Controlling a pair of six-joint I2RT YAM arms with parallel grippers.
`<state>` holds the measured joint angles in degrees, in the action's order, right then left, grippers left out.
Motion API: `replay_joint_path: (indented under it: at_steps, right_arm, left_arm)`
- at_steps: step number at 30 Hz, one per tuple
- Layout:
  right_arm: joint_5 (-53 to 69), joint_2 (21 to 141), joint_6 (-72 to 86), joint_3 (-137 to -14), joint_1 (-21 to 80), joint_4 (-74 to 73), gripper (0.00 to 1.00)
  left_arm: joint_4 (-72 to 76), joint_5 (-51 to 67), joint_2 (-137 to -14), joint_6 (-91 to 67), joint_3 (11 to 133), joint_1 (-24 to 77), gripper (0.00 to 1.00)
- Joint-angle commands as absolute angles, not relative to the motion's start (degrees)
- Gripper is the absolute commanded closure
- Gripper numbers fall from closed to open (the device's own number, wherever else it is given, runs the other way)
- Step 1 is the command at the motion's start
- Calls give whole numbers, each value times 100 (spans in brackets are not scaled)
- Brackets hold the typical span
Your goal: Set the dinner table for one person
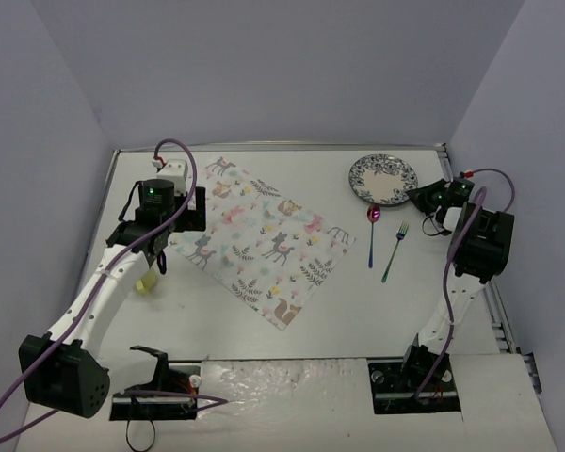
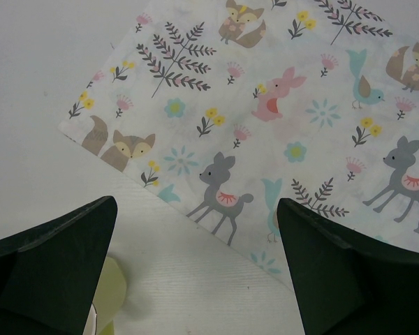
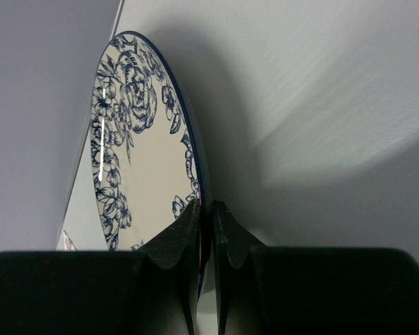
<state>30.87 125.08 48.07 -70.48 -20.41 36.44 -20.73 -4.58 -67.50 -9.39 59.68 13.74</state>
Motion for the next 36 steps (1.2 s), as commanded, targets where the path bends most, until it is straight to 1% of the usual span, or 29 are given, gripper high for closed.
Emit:
replay_joint_path:
  at_steps: [1, 7, 14, 18, 19, 22, 26, 31, 36]
  right_arm:
    - [3603, 11637, 5054, -7172, -1767, 4603, 100]
    - [3697, 11289, 5646, -7095, -1467, 5340, 100]
    - [3985, 11274, 5761, -7211, -938, 5419, 100]
    - [4077, 11232, 5861, -7069, -329, 5519, 100]
    - [4094, 11232, 5879, -7042, -317, 5528, 100]
    - [4164, 11275, 6067, -6921, 326, 5732, 100]
    - [4288, 11407, 6226, -6884, 945, 5936, 100]
    - [4300, 11539, 6192, -6915, 1538, 5896, 100]
    - [4271, 11731, 6113, -6935, 1903, 5884, 100]
  left_arm:
    - [-1767, -483, -6688, -914, 6170, 1318, 3]
    - [-1752, -422, -6688, -937, 6152, 1318, 3]
    - [-1749, -414, -6688, -940, 6152, 1318, 3]
    - [-1749, -439, -6688, -940, 6152, 1318, 3]
    - [-1749, -439, -6697, -940, 6152, 1318, 3]
    - [-1741, -448, -6697, -949, 6152, 1318, 3]
    - [-1747, -468, -6688, -949, 6150, 1318, 3]
    - [-1740, -475, -6694, -949, 6149, 1318, 3]
    - [-1745, -479, -6697, -949, 6144, 1310, 3]
